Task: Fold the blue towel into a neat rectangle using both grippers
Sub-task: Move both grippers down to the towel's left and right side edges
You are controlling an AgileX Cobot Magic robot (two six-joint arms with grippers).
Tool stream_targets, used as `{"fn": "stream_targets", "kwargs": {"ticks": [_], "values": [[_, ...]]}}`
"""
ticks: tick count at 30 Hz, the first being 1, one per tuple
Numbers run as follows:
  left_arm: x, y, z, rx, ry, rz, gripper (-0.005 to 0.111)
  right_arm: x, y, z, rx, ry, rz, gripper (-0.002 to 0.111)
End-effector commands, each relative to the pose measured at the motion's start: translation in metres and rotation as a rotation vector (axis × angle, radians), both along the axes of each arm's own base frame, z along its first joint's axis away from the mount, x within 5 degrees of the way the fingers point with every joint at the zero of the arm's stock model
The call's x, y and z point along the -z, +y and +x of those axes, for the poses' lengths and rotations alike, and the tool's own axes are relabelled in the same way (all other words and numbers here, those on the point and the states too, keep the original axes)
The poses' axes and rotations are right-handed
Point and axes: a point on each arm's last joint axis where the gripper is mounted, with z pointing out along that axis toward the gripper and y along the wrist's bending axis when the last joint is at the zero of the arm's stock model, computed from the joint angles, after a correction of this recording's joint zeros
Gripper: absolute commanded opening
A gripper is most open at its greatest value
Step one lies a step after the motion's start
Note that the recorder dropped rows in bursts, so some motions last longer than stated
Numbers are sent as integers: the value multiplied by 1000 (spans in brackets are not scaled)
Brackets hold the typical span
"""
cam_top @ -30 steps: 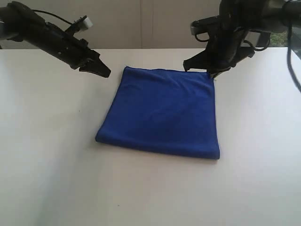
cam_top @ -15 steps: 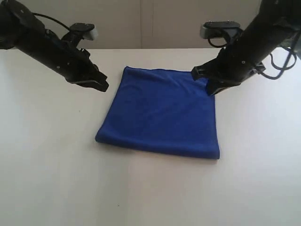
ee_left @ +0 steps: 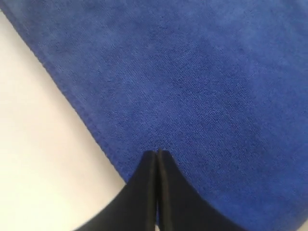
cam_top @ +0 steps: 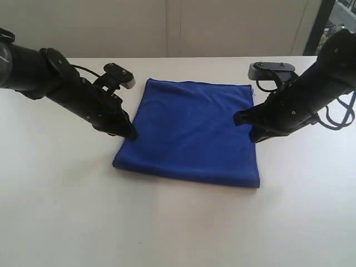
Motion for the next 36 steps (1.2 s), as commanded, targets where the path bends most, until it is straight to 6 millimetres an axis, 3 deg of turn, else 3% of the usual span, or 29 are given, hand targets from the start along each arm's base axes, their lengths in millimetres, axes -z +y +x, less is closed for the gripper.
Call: {"fn": "stream_targets", "kwargs": {"ticks": [1,12,29,36], "values": [[13,-4,-5,27,59,2,0,6,4,-1,-20,-18,-10,0],[23,-3,-15,66,135,15,0,32,8,4,-43,1,-42,0],[39,2,-35,-8,306,11,0,31,7,11,-7,-71,-48,0],[33,1,-40,-21,365,-8,0,30,7,13,1,-94,-50,0]]}}
